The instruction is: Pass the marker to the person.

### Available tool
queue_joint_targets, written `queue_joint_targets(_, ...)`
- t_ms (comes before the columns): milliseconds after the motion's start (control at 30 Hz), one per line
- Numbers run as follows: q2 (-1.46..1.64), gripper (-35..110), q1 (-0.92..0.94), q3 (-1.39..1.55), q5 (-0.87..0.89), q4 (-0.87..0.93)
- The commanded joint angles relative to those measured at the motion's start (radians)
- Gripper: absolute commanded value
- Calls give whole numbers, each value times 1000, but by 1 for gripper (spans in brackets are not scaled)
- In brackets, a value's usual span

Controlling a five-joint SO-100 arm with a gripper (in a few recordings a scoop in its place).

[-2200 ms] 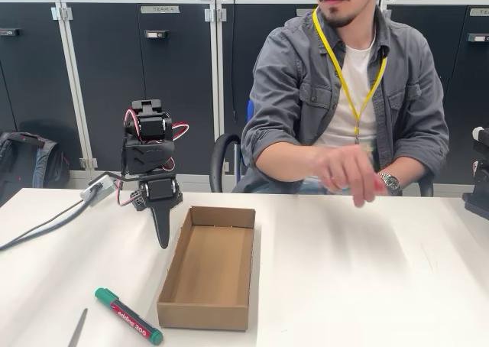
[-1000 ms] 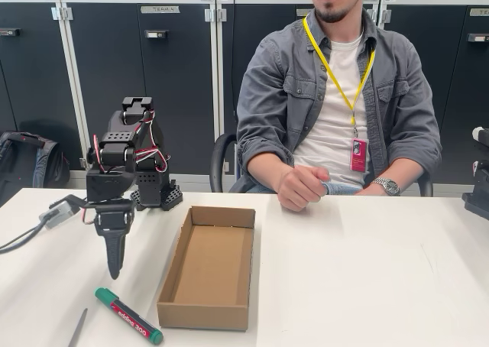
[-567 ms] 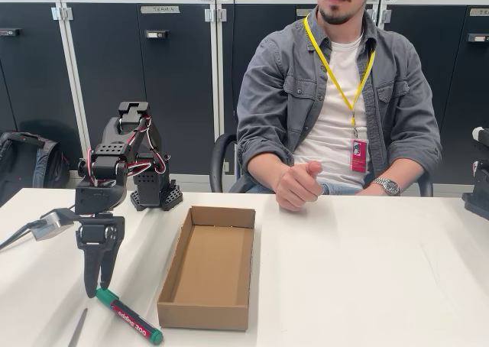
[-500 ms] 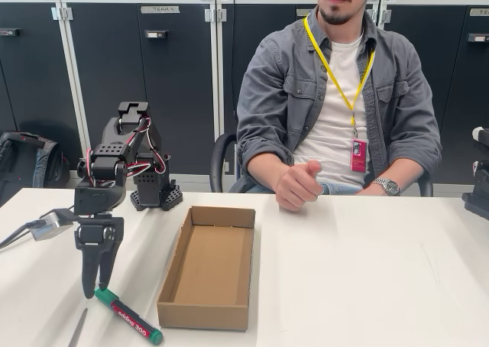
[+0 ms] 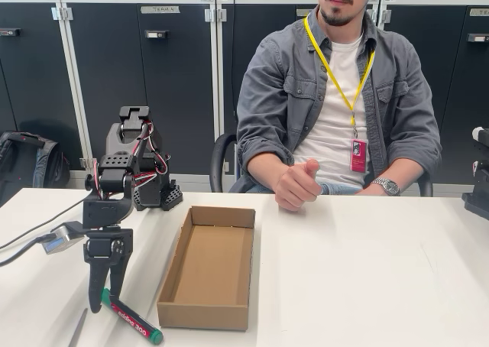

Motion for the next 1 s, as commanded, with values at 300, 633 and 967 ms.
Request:
queue_joint_targets(300, 2, 39, -34, -29, 97, 48)
queue_joint_targets(633, -25, 41, -51, -43, 149, 133)
queue_joint_targets(967, -29, 42, -41, -9, 172, 133)
